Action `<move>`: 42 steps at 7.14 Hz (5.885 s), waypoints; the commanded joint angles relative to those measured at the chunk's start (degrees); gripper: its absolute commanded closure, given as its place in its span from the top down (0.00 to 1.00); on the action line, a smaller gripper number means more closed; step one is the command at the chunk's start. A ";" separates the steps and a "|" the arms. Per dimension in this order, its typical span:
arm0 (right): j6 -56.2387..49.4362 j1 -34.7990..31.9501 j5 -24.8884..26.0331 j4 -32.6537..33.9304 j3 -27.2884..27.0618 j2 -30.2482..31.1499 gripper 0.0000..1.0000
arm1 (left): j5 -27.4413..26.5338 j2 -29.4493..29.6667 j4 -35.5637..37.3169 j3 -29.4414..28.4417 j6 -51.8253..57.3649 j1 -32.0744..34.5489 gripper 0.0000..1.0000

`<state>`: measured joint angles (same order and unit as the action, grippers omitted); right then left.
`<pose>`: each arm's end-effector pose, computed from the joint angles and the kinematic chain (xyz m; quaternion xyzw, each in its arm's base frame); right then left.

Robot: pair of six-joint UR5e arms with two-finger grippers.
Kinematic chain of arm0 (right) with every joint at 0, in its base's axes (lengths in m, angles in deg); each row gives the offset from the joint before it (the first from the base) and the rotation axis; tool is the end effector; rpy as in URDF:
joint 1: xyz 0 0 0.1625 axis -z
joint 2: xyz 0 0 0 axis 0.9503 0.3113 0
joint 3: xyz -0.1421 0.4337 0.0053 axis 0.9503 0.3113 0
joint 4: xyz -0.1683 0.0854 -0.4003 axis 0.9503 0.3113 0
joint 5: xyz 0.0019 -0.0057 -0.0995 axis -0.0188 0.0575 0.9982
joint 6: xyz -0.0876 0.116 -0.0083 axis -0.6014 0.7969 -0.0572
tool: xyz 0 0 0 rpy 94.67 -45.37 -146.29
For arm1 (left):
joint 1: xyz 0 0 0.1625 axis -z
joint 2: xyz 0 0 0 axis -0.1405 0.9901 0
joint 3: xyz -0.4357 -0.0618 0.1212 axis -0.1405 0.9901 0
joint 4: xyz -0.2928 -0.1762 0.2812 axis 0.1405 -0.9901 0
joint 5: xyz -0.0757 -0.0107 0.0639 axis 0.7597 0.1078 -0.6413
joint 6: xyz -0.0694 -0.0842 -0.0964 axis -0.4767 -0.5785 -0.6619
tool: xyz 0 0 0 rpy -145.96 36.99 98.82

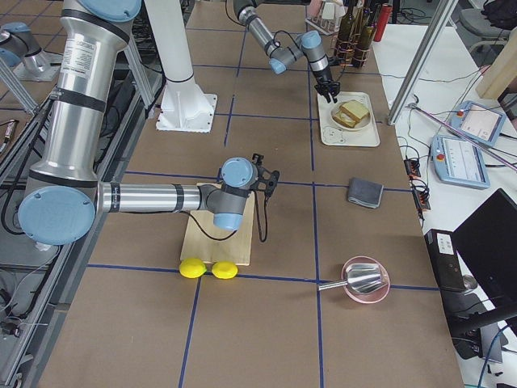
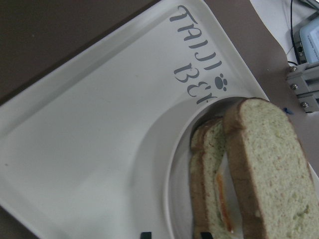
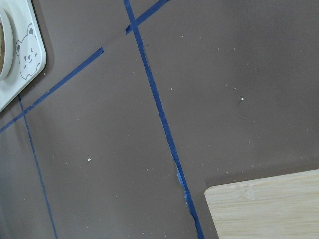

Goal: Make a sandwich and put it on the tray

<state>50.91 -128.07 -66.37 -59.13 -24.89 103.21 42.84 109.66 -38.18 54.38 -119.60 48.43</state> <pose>-0.2183 -0.3729 0.5861 -0.0521 -0.6370 0.1638 0.7514 0.5546 -0.6048 0.3307 0.0563 0.5181 -0.2935 0.8014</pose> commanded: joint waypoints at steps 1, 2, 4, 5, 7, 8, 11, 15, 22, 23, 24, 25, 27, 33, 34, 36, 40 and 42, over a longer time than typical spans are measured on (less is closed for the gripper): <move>-7.14 -7.38 -5.72 1.58 3.73 -0.07 1.00 | 6.67 -14.36 1.13 13.16 23.84 3.21 0.43; -13.89 -10.38 -7.68 3.42 6.02 -0.42 1.00 | 9.84 -18.06 1.30 15.19 30.54 7.15 0.43; -28.56 -14.78 -9.01 14.28 6.22 -0.51 1.00 | 13.90 -28.33 1.39 20.11 47.75 15.51 0.47; -36.55 -17.41 -9.37 20.34 6.22 -1.21 1.00 | 14.17 -32.47 1.39 21.70 56.62 20.07 0.47; -50.02 -21.03 -9.28 31.77 5.96 -3.05 1.00 | 21.77 -35.66 4.36 21.54 72.54 30.08 0.47; -55.56 -22.96 -9.28 36.70 5.87 -4.02 1.00 | 25.04 -35.50 10.56 21.71 82.36 36.22 0.47; -67.89 -27.27 -9.28 50.41 5.70 -7.62 1.00 | 25.51 -29.90 38.04 22.94 108.41 50.84 0.47; -83.25 -30.70 -7.27 67.82 5.43 -13.25 1.00 | 28.85 -30.31 42.79 22.77 110.50 51.67 0.58; -109.41 -38.27 1.70 100.29 -8.90 -9.65 1.00 | 38.70 -40.50 41.38 20.31 110.49 51.14 1.00; -109.41 -38.27 1.62 100.21 -8.64 -9.48 1.00 | 39.13 -42.51 41.04 18.48 110.67 51.14 1.00; -109.32 -38.27 1.62 100.12 -8.63 -9.30 1.00 | 38.53 -41.23 38.60 18.20 110.50 51.14 1.00; -109.32 -38.27 1.62 100.12 -8.72 -9.30 1.00 | 36.61 -40.34 37.88 17.42 110.50 51.05 1.00; -109.06 -38.18 1.53 100.12 -8.54 -9.04 1.00 | 28.25 -36.47 39.79 18.97 110.58 51.49 1.00; -108.62 -38.10 0.57 100.12 -8.37 -8.77 1.00 | 28.32 -36.99 45.40 19.25 110.50 51.40 1.00; -108.61 -38.10 0.56 100.12 -8.28 -8.77 1.00 | 28.32 -36.99 45.78 19.43 110.50 51.40 1.00; -108.70 -38.10 0.56 100.12 -7.93 -8.77 1.00 | 28.32 -37.08 45.78 19.08 110.50 51.32 1.00; -108.79 -38.10 0.47 99.68 -8.02 -8.60 1.00 | 28.41 -37.17 45.60 18.81 110.50 51.23 1.00; -108.79 -38.10 0.39 99.68 -7.93 -8.60 1.00 | 28.41 -37.08 45.60 18.90 110.50 51.14 1.00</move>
<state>-57.89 -166.17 -65.95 40.59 -32.86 94.63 71.26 72.50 7.44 73.22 -9.11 99.64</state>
